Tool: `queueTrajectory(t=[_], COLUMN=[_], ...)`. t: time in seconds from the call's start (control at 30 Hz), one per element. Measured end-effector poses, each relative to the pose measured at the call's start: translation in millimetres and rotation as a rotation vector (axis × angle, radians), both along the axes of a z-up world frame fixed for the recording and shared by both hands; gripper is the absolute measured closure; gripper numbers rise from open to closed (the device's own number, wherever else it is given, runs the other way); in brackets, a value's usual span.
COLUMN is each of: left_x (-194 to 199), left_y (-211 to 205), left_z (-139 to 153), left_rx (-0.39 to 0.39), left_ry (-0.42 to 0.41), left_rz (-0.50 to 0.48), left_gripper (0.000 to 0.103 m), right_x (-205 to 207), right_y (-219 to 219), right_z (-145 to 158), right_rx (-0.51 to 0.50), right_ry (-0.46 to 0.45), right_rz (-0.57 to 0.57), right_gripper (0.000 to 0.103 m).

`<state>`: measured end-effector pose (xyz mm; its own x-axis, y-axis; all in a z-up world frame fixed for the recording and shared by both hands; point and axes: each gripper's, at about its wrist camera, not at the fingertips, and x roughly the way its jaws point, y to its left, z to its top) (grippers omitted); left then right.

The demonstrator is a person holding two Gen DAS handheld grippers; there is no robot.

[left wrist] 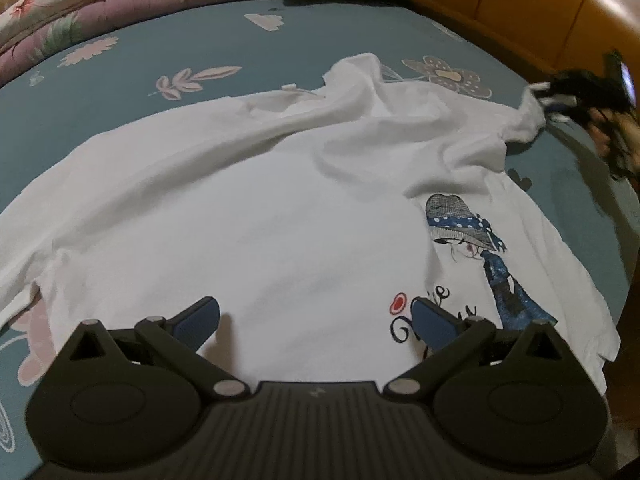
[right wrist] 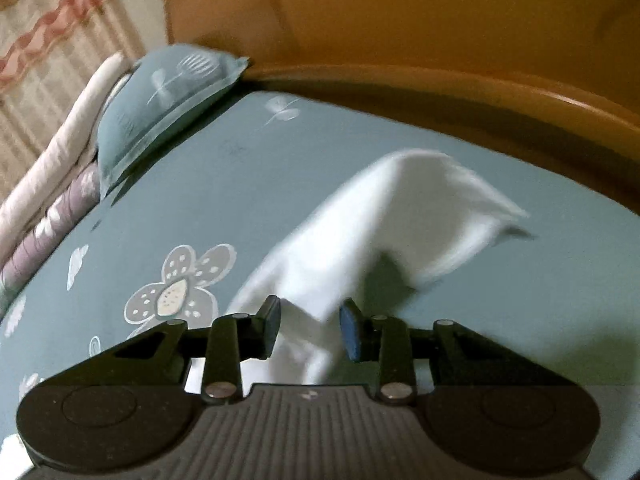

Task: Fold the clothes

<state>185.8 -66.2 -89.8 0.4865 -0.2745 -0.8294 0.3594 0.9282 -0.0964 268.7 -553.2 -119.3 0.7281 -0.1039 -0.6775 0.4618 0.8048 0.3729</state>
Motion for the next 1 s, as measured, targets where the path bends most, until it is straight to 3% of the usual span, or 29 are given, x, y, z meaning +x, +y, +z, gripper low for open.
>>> queueTrajectory(t=[0.13, 0.2, 0.33, 0.53, 0.6, 0.7, 1.0], left_x=[3.7, 4.7, 5.5, 7.0, 6.8, 7.0, 10.7], left_y=[-5.0, -6.2, -9.3, -20.7, -24.1, -27.5, -34.0], left_z=[-5.0, -6.9, -8.6, -11.8, -12.8, -13.4, -16.2], left_rx=[0.01, 0.012, 0.006, -0.003, 0.006, 0.016, 0.043], left_ry=[0.014, 0.018, 0.017, 0.026, 0.029, 0.034, 0.041], left_rz=[0.002, -0.001, -0.013, -0.038, -0.042, -0.044, -0.044], left_gripper=[0.002, 0.002, 0.002, 0.002, 0.002, 0.002, 0.002], right_x=[32.1, 25.8, -23.8, -70.5, -69.3, -53.8, -7.1], right_y=[7.3, 0.3, -24.6, -65.5, -71.3, -73.2, -100.7], right_z=[-12.4, -11.8, -12.5, -47.6, -53.0, -53.0, -49.7], right_rx=[-0.022, 0.027, 0.155, 0.331, 0.327, 0.268, 0.229], right_ry=[0.001, -0.027, -0.154, -0.27, -0.302, -0.311, -0.308], right_rz=[0.055, 0.056, 0.002, -0.134, -0.177, -0.198, -0.251], right_gripper=[0.058, 0.057, 0.055, 0.055, 0.06, 0.06, 0.044])
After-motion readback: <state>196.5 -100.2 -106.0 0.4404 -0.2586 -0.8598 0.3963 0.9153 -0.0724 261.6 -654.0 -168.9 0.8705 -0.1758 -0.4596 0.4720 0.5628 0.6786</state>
